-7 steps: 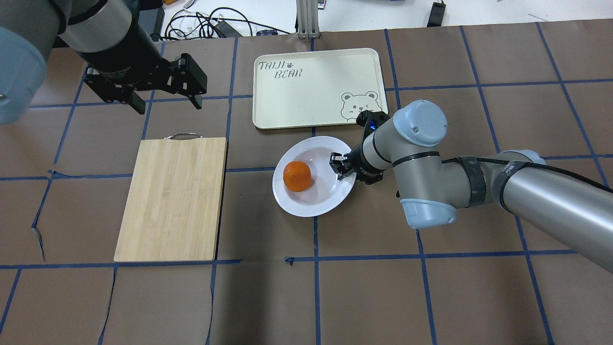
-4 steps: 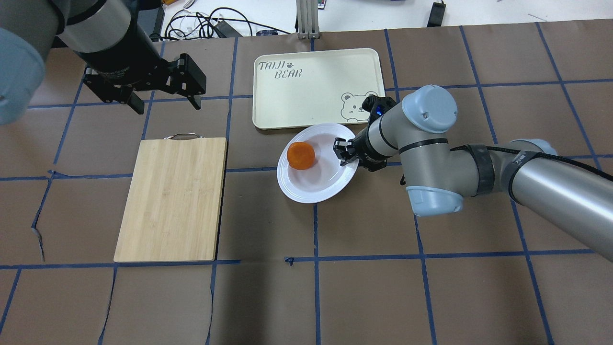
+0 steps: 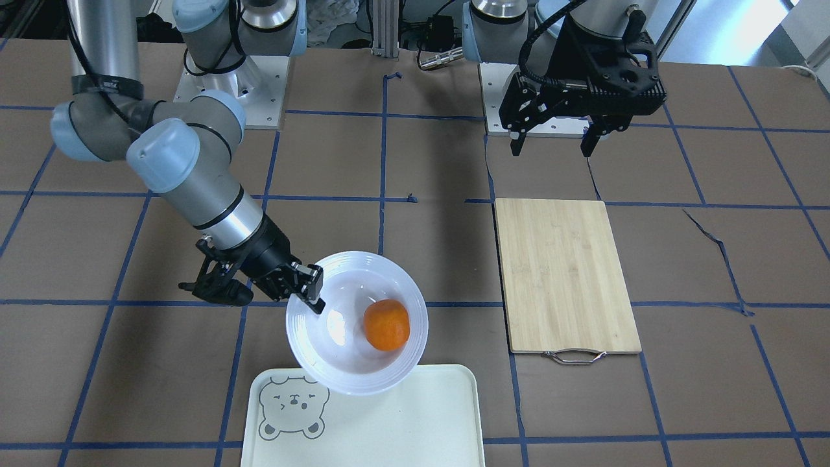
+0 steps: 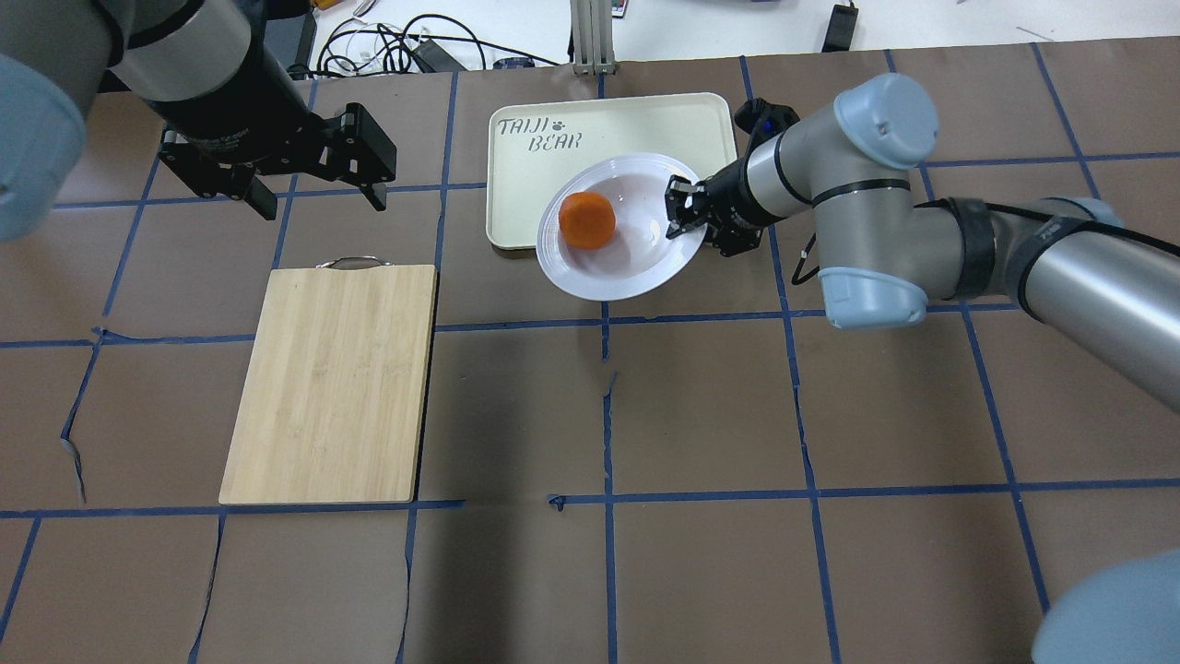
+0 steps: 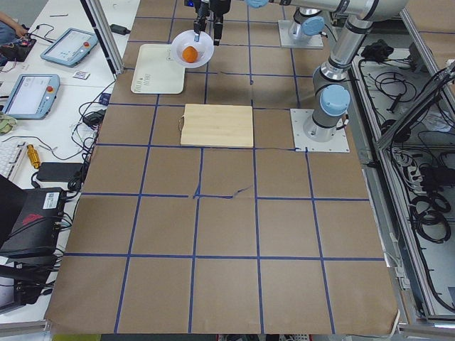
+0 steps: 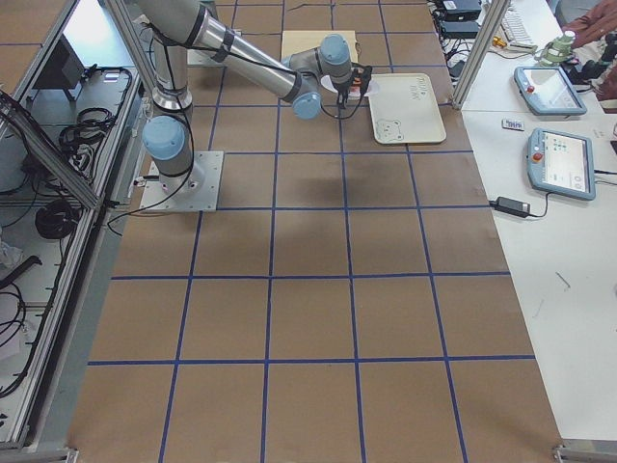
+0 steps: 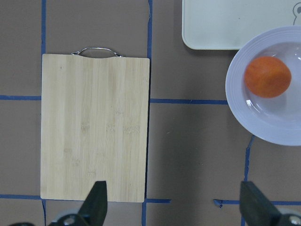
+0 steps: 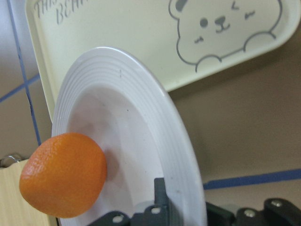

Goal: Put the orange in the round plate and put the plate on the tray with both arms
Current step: 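Lift the plate by its rim with the right gripper toward the tray, then lower the plate onto the cream tray with the right gripper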

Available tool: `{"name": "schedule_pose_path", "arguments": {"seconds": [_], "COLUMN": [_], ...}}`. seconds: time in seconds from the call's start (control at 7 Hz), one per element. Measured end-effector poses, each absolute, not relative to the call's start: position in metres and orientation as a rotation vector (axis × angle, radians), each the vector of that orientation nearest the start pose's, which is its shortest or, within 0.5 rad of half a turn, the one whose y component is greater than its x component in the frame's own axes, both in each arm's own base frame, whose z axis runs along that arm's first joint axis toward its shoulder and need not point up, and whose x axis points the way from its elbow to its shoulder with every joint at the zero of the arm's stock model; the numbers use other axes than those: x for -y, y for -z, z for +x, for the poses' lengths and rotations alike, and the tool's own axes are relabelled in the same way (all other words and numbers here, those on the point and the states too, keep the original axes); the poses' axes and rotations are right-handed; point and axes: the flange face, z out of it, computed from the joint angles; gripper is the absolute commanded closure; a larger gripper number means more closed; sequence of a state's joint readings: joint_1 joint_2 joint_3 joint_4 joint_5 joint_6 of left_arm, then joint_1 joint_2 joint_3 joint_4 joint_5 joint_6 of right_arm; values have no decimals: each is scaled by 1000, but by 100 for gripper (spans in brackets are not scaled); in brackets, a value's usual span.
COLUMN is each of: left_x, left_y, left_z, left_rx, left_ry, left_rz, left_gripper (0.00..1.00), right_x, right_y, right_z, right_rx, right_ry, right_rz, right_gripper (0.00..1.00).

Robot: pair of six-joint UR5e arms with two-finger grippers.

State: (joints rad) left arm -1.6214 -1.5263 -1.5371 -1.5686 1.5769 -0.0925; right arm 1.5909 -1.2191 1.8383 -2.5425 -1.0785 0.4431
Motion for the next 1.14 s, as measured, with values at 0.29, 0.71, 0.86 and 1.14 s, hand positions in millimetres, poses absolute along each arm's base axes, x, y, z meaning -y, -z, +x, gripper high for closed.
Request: {"name": "schedule_pose_path", "arguments": {"seconds": [0.29,0.71,0.86,1.14], "left_x": [472,472,472,472], "left_y": [-526,-526,-526,-526], "left_z": [-157,-157,-157,-157], "left_rx": [-3138,-3138,-3138,-3138], "left_ry": [125,126,126,126], "left_rz": [-67,-67,-67,-67], "left_gripper": [0,0,0,0], "right_x": [660,706,708,713], "right_y": [-283,-253,-240,-205], "right_z": [186,187,187,187], "right_rx": [-2495,-2480,-2484,-2487], "right_ry": [355,400,383,364], "right_rz": [415,392,395,401], "right_gripper": [100,100,100,100]}}
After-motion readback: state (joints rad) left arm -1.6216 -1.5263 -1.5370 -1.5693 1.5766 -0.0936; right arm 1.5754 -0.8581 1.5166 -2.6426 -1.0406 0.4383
